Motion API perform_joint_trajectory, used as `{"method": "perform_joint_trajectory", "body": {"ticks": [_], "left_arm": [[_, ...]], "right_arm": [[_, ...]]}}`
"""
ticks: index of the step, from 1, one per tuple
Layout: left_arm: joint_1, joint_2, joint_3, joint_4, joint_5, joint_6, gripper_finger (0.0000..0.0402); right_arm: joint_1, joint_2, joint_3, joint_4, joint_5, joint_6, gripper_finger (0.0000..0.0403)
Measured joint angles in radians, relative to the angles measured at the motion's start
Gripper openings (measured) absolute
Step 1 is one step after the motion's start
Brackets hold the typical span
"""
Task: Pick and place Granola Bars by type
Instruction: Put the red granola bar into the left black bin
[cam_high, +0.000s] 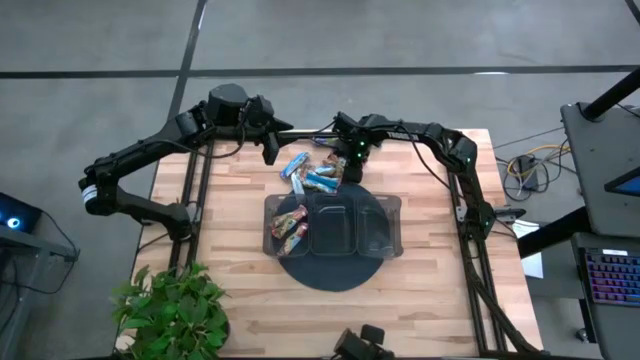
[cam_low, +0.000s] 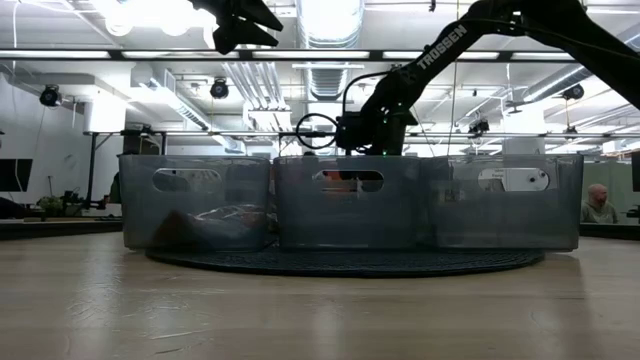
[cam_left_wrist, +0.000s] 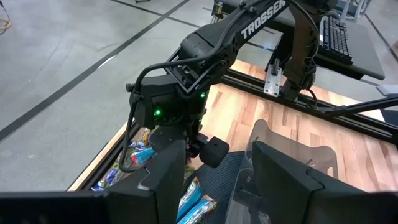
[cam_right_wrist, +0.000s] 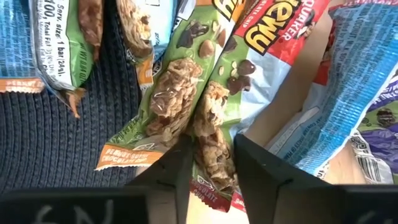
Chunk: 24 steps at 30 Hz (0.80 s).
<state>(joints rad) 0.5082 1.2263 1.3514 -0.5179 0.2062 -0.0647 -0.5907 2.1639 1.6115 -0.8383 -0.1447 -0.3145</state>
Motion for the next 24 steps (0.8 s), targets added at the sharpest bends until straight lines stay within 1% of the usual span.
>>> {"method": "perform_joint_trajectory", "body": {"ticks": [4, 7, 11, 15, 24], "left_arm": [[0.000, 0.000, 0.000, 0.000, 0.000, 0.000, 0.0170], [0.000, 0.000, 0.000, 0.000, 0.000, 0.000, 0.0170], [0.000, 0.000, 0.000, 0.000, 0.000, 0.000, 0.0170], [0.000, 0.000, 0.000, 0.000, 0.000, 0.000, 0.0170], [0.000, 0.000, 0.000, 0.002, 0.000, 0.004, 0.0170]], "right_arm": [[0.001, -0.001, 0.000, 0.001, -0.005, 0.000, 0.0066], [0.001, -0.001, 0.000, 0.000, -0.013, 0.005, 0.0056], [-0.001, -0.002, 0.012, -0.035, -0.014, 0.017, 0.0052], [-0.001, -0.004, 0.052, -0.082, -0.014, 0.007, 0.0051], [-0.001, -0.007, 0.217, -0.218, -0.014, -0.017, 0.0051]]}}
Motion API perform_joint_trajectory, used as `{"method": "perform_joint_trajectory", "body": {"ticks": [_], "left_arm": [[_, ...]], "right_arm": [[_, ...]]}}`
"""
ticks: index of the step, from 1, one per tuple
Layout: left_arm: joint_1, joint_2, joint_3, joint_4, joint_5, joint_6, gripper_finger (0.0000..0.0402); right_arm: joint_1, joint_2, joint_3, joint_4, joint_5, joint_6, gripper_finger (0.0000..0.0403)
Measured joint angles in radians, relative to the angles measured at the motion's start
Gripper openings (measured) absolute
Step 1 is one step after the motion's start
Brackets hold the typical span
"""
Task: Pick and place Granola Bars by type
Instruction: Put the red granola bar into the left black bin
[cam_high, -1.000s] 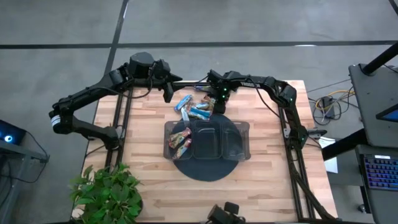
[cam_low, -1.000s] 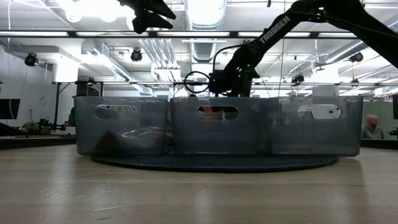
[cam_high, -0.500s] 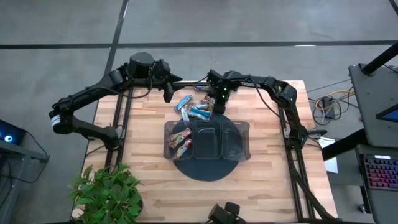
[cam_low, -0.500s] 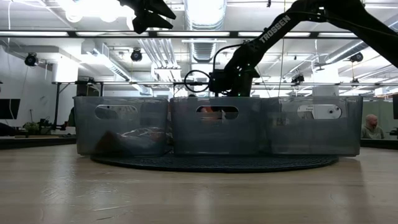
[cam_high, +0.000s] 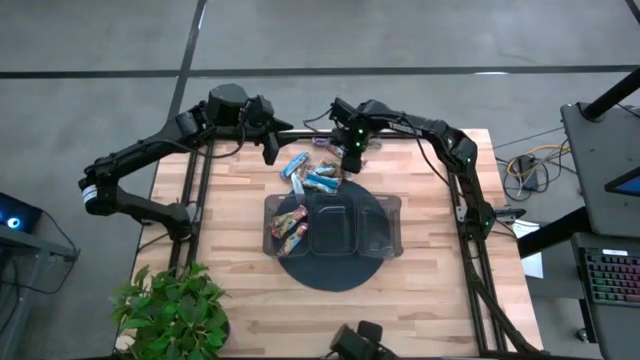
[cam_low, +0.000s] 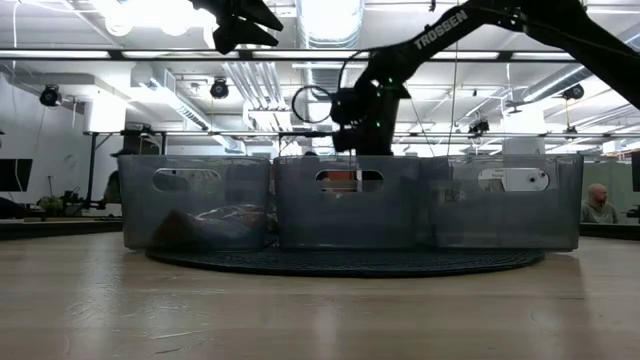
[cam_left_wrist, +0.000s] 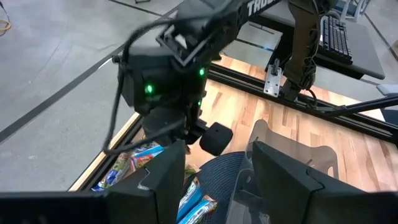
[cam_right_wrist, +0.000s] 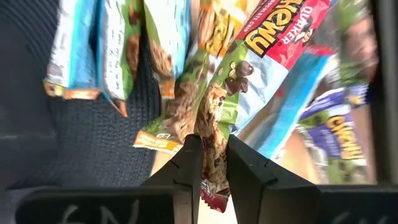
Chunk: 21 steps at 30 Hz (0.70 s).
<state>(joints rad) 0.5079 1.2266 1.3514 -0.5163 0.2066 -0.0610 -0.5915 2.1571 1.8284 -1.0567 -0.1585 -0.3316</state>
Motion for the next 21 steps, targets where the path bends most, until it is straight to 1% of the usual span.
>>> {"method": "perform_joint_trajectory", "body": {"ticks": [4, 10, 12, 21], "left_arm": [[0.000, -0.001, 0.000, 0.000, 0.000, 0.001, 0.0170], [0.000, -0.026, 0.000, 0.000, 0.000, 0.038, 0.0170], [0.001, -0.035, 0.000, 0.000, 0.000, 0.051, 0.0170], [0.001, -0.060, 0.000, -0.003, 0.006, 0.110, 0.0170]], "right_arm": [[0.001, -0.001, 0.106, -0.082, -0.013, -0.017, 0.0051], [0.013, -0.003, 0.282, -0.242, -0.163, -0.034, 0.0051], [0.026, -0.003, 0.330, -0.277, -0.194, -0.035, 0.0051], [0.127, -0.004, 0.514, -0.373, -0.217, -0.062, 0.0051]]}}
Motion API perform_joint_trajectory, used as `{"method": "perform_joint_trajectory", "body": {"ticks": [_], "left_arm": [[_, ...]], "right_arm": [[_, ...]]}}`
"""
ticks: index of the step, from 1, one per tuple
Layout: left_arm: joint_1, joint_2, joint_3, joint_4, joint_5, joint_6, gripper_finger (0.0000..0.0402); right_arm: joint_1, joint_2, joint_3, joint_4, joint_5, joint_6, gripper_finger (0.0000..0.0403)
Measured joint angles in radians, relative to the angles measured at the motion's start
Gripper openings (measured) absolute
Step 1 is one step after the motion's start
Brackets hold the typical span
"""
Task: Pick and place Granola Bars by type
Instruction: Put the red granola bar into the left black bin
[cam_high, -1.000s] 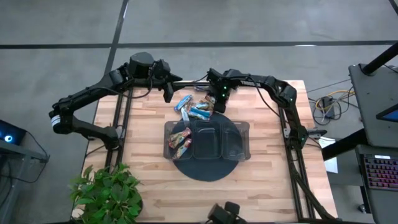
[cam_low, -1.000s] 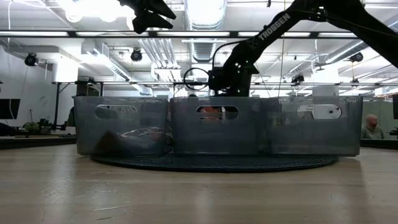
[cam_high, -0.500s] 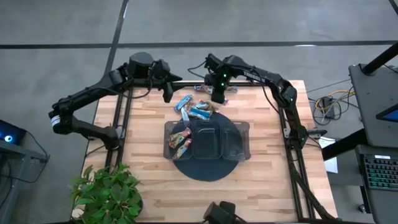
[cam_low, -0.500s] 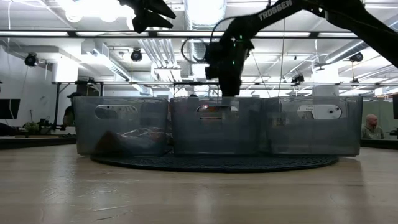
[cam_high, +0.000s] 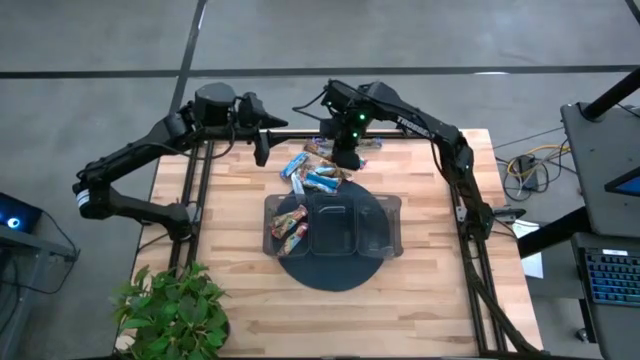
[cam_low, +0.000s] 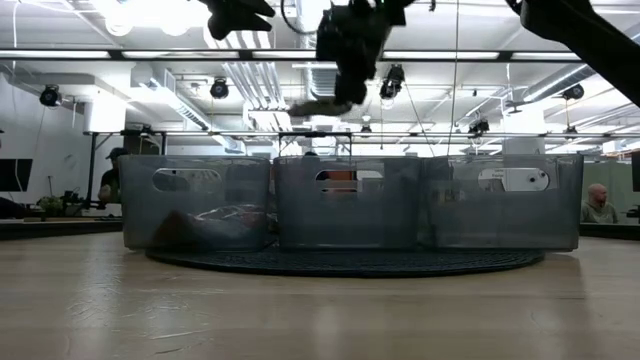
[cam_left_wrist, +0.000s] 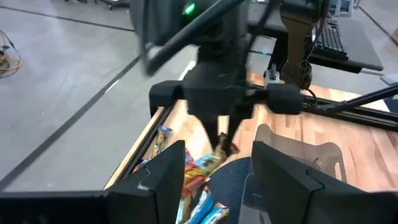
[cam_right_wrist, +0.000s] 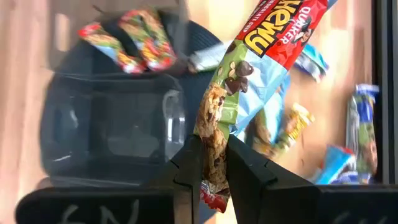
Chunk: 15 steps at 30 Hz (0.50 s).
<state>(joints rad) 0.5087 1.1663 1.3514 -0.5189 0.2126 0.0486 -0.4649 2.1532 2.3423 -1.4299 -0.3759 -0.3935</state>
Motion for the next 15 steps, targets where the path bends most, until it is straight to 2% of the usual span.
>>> {"method": "perform_joint_trajectory", "body": {"ticks": [6, 11, 15], "left_arm": [[0.009, -0.004, 0.000, -0.006, 0.115, -0.056, 0.0170], [0.019, 0.003, 0.000, -0.007, 0.276, -0.107, 0.0170], [0.018, 0.006, 0.000, -0.007, 0.303, -0.113, 0.0170]], "right_arm": [[0.078, -0.070, 0.003, -0.011, 0.002, 0.002, 0.0051], [0.133, -0.127, 0.009, 0.007, 0.009, 0.027, 0.0051], [0.164, -0.176, 0.009, 0.013, 0.010, 0.059, 0.0051]]}}
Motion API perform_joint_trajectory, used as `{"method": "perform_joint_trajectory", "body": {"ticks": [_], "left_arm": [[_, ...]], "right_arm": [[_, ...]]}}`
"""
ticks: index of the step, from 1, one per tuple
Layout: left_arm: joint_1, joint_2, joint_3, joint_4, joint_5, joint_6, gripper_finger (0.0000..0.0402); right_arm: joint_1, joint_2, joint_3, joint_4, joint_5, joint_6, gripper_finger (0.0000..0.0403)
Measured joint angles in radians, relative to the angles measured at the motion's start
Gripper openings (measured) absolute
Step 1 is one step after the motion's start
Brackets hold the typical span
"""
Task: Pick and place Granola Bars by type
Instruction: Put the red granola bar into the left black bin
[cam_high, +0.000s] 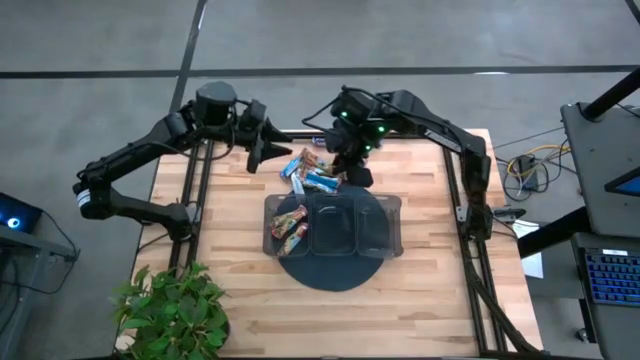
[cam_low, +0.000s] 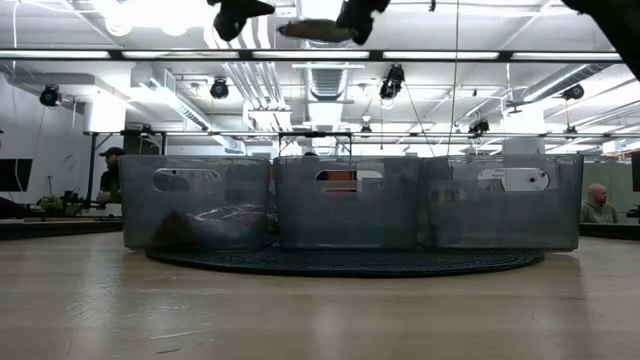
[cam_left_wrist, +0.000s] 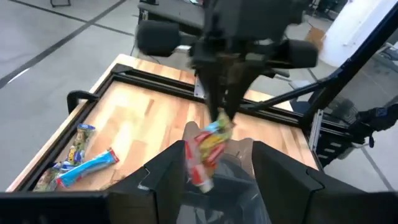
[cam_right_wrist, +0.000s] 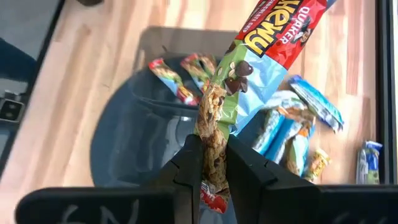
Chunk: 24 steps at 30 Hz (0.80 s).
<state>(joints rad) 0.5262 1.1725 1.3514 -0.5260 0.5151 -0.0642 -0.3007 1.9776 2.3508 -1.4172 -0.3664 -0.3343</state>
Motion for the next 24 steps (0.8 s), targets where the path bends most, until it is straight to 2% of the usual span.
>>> {"method": "perform_joint_trajectory", "body": {"ticks": [5, 10, 24], "left_arm": [[0.000, 0.000, 0.000, 0.009, 0.027, -0.047, 0.0170], [-0.004, 0.015, 0.000, 0.019, 0.072, -0.093, 0.0170], [-0.023, 0.074, 0.000, 0.047, 0.123, -0.166, 0.0170]], "right_arm": [[0.031, -0.035, 0.000, 0.044, 0.014, 0.032, 0.0051], [0.055, -0.041, 0.000, 0.069, 0.079, 0.030, 0.0051], [0.068, -0.039, 0.000, 0.114, 0.082, 0.022, 0.0052]]}}
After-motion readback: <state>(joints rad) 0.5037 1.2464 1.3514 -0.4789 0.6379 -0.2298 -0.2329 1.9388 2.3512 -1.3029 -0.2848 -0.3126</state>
